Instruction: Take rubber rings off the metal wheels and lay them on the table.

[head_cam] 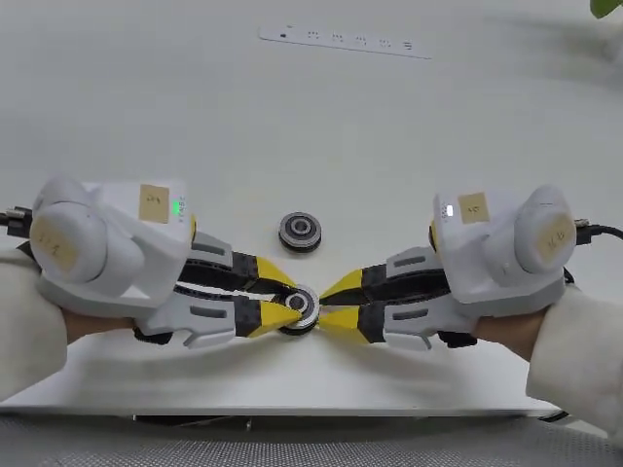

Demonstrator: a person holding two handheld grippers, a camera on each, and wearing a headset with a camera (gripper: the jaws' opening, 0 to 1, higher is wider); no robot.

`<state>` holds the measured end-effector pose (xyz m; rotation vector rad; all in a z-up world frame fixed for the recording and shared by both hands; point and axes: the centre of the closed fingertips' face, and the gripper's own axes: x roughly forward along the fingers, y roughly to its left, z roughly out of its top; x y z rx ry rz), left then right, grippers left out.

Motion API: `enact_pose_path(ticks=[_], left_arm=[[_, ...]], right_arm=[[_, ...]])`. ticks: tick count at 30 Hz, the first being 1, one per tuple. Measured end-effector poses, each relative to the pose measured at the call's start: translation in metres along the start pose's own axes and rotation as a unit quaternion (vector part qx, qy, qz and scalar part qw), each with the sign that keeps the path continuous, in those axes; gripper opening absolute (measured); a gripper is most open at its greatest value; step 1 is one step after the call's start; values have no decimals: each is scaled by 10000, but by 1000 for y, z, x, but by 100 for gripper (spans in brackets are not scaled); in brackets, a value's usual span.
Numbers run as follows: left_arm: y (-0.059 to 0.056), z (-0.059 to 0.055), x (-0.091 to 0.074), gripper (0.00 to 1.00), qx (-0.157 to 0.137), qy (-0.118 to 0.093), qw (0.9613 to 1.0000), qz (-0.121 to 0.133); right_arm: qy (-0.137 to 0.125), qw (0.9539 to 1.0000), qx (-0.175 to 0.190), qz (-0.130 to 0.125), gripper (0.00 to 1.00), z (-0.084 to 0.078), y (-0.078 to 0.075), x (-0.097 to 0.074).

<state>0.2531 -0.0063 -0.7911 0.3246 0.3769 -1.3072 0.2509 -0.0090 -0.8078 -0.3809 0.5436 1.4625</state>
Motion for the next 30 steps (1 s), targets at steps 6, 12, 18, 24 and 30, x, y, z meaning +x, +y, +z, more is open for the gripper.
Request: enact_pose_path(ticks=[6,12,18,24,30], left_arm=[[0,0,0,14,0,-38,10000,-1],[1,0,0,14,0,-48,10000,0],[1,0,0,13,-13,-60,10000,15],[1,0,0,13,-13,-64,10000,12],[1,1,0,13,-22,-70,10000,13]], right_arm=[[-54,9994,-336,37,23,3,1,8],[-109,9994,-314,83,20,4,0,6],[-104,9997,-205,81,16,3,-1,3],[-89,9998,-142,95,14,2,0,2],[-143,9994,-303,91,21,7,-1,8]])
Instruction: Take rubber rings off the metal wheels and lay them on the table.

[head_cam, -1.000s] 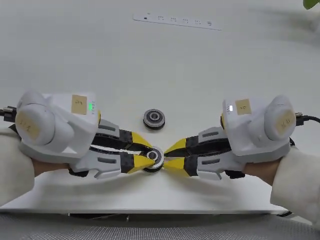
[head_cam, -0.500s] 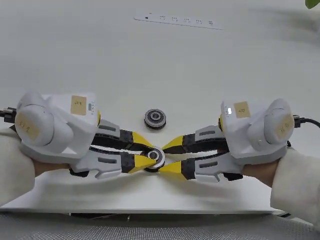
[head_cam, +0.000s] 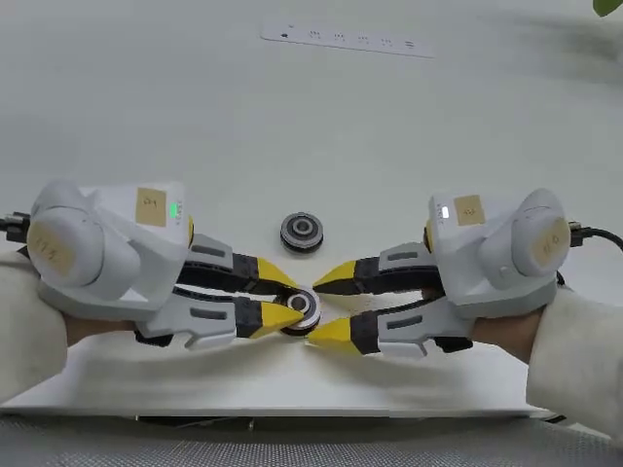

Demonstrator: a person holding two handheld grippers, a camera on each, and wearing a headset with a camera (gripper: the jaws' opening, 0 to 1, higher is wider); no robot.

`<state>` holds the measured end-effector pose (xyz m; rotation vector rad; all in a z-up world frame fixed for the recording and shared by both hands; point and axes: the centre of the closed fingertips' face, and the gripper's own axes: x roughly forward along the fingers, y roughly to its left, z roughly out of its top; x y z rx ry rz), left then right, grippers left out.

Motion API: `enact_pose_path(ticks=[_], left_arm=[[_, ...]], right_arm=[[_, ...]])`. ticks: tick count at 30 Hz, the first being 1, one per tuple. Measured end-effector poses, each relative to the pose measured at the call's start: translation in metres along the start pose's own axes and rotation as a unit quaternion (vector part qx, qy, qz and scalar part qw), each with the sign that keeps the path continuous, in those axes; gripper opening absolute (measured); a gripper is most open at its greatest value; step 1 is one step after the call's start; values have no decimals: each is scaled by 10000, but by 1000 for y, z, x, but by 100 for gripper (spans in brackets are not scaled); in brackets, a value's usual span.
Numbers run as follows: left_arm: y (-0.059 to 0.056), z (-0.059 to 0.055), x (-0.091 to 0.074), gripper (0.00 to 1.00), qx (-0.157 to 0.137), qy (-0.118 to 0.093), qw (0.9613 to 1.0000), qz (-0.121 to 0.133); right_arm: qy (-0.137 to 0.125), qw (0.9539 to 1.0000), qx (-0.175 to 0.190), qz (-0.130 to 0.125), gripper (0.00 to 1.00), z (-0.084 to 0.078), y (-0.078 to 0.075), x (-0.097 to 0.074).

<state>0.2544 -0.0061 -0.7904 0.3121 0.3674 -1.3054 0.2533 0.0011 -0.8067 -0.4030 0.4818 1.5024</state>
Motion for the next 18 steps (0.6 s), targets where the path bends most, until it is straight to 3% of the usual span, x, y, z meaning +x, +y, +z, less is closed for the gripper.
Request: enact_pose_path(ticks=[2,18], left_arm=[[0,0,0,13,2,0,10000,0],[1,-1,0,13,-7,-12,10000,6]], right_arm=[[-39,9998,184,2,21,0,0,-1],[98,9992,394,-50,3,-9,-3,-7]])
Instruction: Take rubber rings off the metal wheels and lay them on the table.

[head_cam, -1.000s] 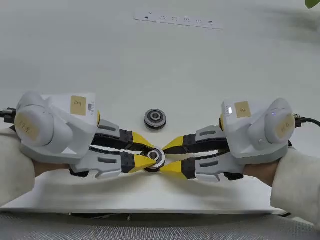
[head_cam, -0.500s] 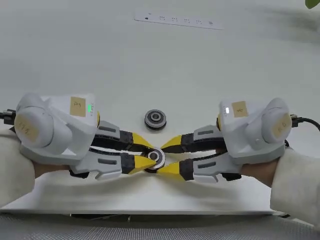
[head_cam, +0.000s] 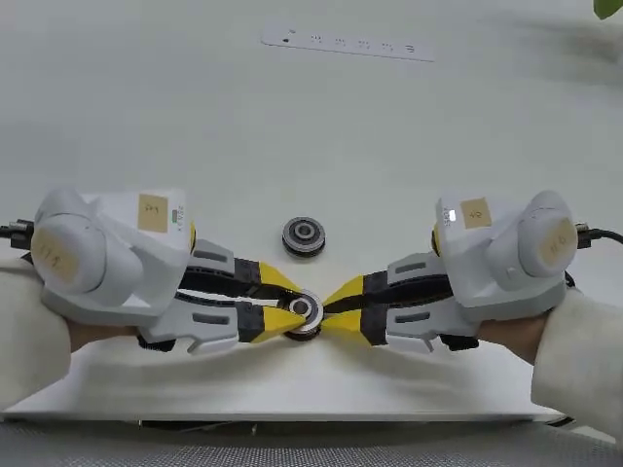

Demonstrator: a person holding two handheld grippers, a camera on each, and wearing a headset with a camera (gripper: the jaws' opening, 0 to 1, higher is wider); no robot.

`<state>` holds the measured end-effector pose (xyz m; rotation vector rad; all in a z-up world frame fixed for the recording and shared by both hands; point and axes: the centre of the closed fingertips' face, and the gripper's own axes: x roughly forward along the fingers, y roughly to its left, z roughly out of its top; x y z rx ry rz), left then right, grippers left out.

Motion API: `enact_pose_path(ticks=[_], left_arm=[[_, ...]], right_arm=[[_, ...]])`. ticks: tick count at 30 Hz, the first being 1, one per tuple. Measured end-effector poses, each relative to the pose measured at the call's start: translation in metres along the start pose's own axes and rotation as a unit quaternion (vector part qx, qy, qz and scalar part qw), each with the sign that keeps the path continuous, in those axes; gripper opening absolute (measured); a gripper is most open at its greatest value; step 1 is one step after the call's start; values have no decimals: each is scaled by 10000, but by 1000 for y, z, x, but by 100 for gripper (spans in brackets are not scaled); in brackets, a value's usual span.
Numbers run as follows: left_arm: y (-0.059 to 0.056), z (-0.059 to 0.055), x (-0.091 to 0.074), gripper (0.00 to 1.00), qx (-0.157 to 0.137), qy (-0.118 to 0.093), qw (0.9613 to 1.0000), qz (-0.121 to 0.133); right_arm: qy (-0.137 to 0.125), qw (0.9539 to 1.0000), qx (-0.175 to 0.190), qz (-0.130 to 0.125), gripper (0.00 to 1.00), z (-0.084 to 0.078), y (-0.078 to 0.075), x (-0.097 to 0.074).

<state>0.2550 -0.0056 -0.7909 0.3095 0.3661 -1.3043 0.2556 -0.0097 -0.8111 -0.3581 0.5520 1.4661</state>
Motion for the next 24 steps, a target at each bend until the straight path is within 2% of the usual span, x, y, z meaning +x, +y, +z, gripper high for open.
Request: enact_pose_path(ticks=[10,11,15,17,21,24], left_arm=[[-1,1,0,13,37,17,10000,12],[-1,1,0,13,39,18,10000,14],[-1,1,0,13,58,20,10000,19],[-1,1,0,13,65,21,10000,23],[-1,1,0,13,70,20,10000,22],[-2,1,0,13,81,24,10000,20]], right_arm=[[-13,9988,480,-138,0,3,-4,-3],[-18,9971,751,-128,0,2,-3,-3],[-99,9950,991,-100,0,2,-5,-3],[-160,9912,1309,-76,0,4,-4,-4],[-234,9872,1579,-53,0,3,-6,-6],[-364,9800,1959,-6,0,4,-8,-9]])
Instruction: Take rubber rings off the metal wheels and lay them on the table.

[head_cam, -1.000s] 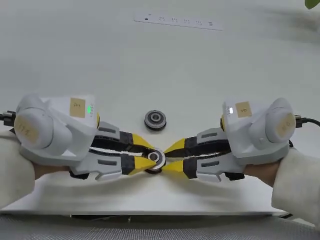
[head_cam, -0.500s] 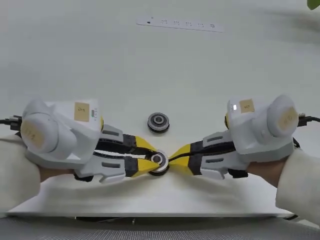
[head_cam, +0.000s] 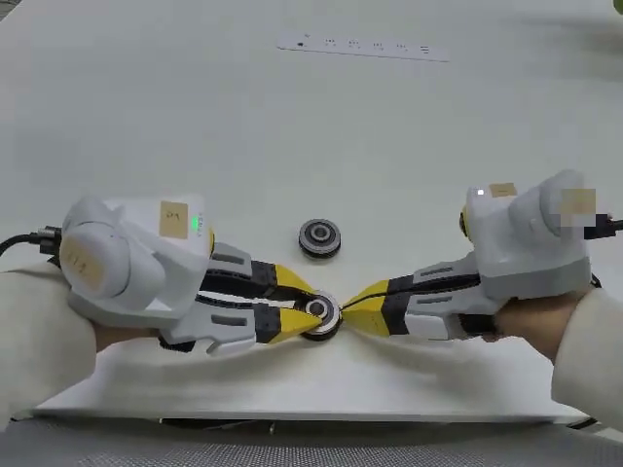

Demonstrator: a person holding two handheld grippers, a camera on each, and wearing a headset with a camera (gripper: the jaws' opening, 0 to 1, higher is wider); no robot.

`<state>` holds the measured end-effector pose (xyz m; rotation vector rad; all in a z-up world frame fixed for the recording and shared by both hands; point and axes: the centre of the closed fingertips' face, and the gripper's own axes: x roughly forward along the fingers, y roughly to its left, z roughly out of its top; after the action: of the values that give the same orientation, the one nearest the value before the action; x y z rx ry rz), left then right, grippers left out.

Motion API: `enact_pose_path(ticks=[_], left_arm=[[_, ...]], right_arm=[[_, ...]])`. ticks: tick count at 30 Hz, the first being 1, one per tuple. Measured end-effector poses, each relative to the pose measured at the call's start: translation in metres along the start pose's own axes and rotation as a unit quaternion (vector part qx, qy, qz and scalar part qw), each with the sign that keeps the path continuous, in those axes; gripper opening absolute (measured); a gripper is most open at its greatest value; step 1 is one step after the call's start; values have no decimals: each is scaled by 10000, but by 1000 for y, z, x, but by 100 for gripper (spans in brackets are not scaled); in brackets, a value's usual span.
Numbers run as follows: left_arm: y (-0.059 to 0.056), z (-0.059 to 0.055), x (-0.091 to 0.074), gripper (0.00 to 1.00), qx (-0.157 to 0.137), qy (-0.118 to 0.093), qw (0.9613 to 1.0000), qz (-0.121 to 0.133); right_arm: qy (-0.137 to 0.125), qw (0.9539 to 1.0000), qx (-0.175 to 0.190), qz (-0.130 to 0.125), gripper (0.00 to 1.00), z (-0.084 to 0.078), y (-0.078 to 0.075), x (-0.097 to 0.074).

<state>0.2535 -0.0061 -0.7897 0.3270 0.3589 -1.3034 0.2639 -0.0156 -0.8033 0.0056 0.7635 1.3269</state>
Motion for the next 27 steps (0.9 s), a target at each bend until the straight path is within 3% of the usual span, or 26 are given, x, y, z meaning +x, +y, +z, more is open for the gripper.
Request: enact_pose_path(ticks=[15,27], left_arm=[[0,0,2,13,108,38,9999,-3],[-1,1,2,13,137,47,9999,-12]], right_arm=[[-250,9982,531,112,0,5,7,-5],[-242,9980,561,148,0,8,11,-2]])
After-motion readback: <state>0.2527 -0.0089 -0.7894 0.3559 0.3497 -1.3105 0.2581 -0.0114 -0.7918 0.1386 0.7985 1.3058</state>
